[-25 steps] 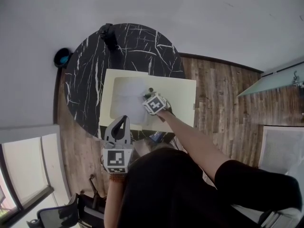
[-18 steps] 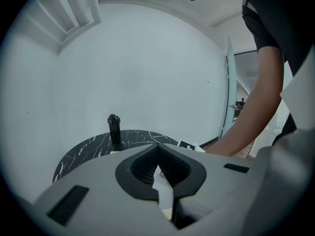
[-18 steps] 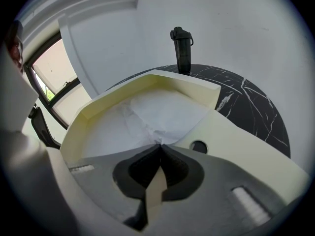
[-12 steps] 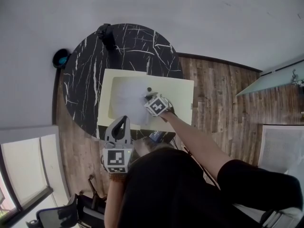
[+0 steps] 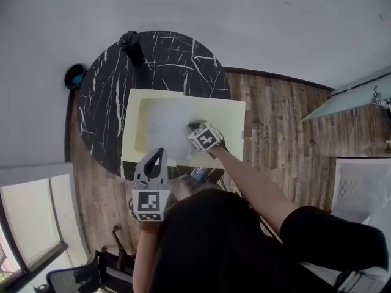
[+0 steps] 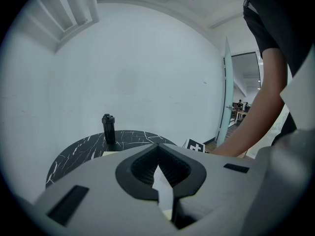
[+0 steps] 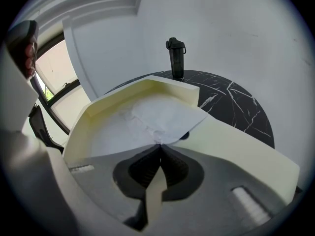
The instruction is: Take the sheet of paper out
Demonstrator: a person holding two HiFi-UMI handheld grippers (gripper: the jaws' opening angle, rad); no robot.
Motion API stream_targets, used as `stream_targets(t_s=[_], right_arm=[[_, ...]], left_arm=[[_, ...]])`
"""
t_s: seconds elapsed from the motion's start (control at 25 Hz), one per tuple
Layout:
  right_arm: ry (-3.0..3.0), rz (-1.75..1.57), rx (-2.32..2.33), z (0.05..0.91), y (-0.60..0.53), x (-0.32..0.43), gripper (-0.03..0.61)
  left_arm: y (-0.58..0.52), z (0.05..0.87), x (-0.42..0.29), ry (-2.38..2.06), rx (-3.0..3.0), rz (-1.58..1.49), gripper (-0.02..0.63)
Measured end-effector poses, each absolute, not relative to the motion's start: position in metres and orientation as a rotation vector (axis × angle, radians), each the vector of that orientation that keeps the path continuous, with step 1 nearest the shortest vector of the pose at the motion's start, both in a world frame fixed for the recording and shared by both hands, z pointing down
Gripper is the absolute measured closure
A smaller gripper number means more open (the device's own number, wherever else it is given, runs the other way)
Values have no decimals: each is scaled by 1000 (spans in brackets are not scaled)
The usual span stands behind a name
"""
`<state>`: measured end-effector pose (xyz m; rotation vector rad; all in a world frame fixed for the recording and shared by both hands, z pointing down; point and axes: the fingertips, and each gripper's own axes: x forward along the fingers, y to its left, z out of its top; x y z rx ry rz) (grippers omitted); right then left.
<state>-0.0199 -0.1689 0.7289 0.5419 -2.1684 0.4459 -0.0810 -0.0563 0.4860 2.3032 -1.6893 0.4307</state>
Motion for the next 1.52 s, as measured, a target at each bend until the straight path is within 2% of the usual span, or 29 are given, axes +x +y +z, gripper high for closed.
stream_targets(t_s=[1.52], right_arm=[[-2198, 590, 767, 708, -159, 64, 580]], left_arm=[[-36, 491, -45, -1581, 2378, 435, 615]])
